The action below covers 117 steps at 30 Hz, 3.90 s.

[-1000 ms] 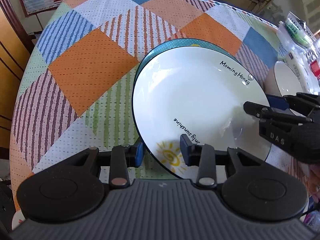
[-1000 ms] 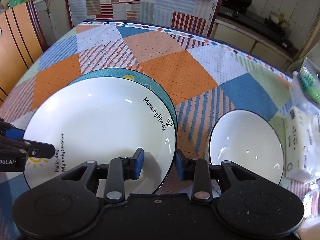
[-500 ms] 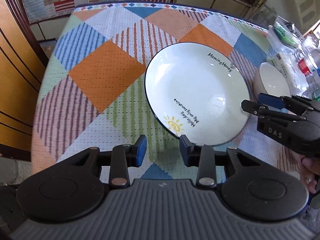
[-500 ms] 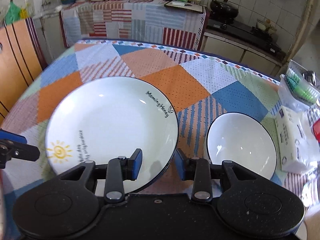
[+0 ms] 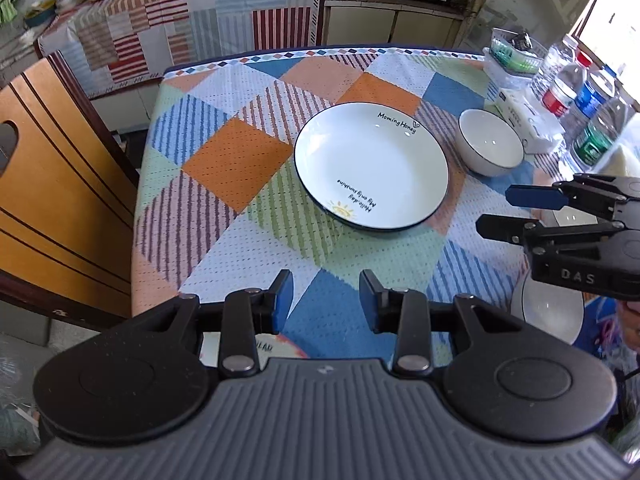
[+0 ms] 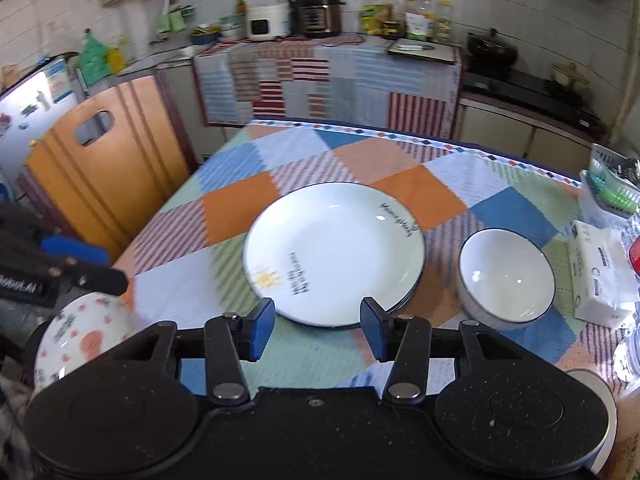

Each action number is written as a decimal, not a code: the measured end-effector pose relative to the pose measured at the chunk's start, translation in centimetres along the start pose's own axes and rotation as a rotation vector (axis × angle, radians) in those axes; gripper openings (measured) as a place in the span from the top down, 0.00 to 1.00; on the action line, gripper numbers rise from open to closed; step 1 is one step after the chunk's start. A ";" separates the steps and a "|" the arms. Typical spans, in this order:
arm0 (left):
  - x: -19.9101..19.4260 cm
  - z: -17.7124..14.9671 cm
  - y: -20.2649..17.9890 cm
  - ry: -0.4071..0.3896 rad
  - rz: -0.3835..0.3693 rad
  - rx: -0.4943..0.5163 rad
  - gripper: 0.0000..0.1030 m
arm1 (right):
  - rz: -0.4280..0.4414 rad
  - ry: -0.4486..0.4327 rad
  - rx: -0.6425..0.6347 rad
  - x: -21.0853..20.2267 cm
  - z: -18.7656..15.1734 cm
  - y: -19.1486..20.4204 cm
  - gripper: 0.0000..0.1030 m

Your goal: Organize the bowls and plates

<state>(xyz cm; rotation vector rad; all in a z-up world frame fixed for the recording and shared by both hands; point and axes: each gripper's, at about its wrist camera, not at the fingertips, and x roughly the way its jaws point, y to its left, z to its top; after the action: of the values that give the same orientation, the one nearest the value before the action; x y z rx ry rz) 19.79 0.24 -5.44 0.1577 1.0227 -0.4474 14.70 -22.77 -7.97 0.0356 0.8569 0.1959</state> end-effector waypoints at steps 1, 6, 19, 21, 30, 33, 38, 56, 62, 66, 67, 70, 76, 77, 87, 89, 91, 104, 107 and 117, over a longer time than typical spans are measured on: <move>-0.7 -0.4 -0.1 -0.007 0.004 0.010 0.65 | 0.009 0.003 0.000 -0.6 -0.1 0.4 0.48; -3.9 -2.2 -0.6 -0.029 0.026 0.050 0.62 | 0.069 0.002 -0.001 -3.4 -0.3 1.8 0.48; -5.4 -7.2 0.8 0.066 0.019 0.036 0.46 | 0.246 0.013 -0.068 -6.2 -1.9 6.0 0.39; -5.1 -7.9 1.2 0.083 0.026 0.024 0.46 | 0.267 0.025 -0.072 -5.7 -2.3 6.5 0.39; -4.1 -9.9 2.5 0.133 0.062 0.001 0.38 | 0.342 0.103 -0.086 -2.5 -4.1 8.5 0.38; -3.8 -10.4 2.9 0.118 0.075 0.009 0.33 | 0.350 0.114 -0.108 -1.4 -4.7 9.1 0.38; -2.3 -11.7 3.9 0.116 0.099 -0.002 0.30 | 0.370 0.121 -0.120 1.1 -5.1 10.1 0.35; 4.2 -16.2 12.5 0.077 0.161 -0.068 0.27 | 0.368 0.111 -0.196 9.0 -8.4 12.2 0.35; 4.8 -17.3 13.2 0.066 0.114 -0.077 0.37 | 0.380 0.112 -0.171 9.6 -8.6 12.1 0.46; 5.4 -17.7 13.2 0.084 0.150 -0.074 0.55 | 0.392 0.142 -0.145 10.2 -8.5 11.9 0.61; 5.4 -17.8 13.2 0.081 0.155 -0.074 0.58 | 0.398 0.155 -0.136 10.4 -8.4 11.9 0.68; 5.2 -17.8 13.7 0.080 0.162 -0.090 0.67 | 0.414 0.183 -0.100 10.8 -8.4 11.8 0.78; 5.2 -17.7 14.1 0.079 0.151 -0.114 0.68 | 0.467 0.274 0.030 12.0 -8.6 11.3 0.77; 5.2 -17.7 14.1 0.078 0.151 -0.116 0.68 | 0.467 0.275 0.048 12.0 -8.6 11.3 0.77; 5.3 -17.2 14.3 0.095 0.142 -0.156 0.69 | 0.466 0.316 0.086 12.1 -8.3 11.0 0.81; 5.2 -16.9 14.9 0.100 0.110 -0.213 0.69 | 0.476 0.328 0.094 12.0 -8.2 10.6 0.81; 5.0 -16.7 15.3 0.091 0.085 -0.258 0.69 | 0.485 0.325 0.084 11.7 -8.1 10.4 0.81; 3.2 -13.7 12.6 0.047 0.056 -0.216 0.69 | 0.501 0.265 0.067 8.7 -7.0 7.6 0.81; 2.8 -12.4 11.7 0.031 0.048 -0.195 0.69 | 0.487 0.238 0.060 7.6 -6.3 6.8 0.81; 3.3 -7.3 8.3 -0.036 -0.004 -0.167 0.69 | 0.395 0.169 0.006 4.2 -2.4 2.5 0.81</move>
<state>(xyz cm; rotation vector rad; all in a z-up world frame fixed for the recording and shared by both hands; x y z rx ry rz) 19.09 9.14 -12.66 -0.0019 1.0201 -0.3648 15.16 -19.61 -12.45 0.1964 1.0141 0.5729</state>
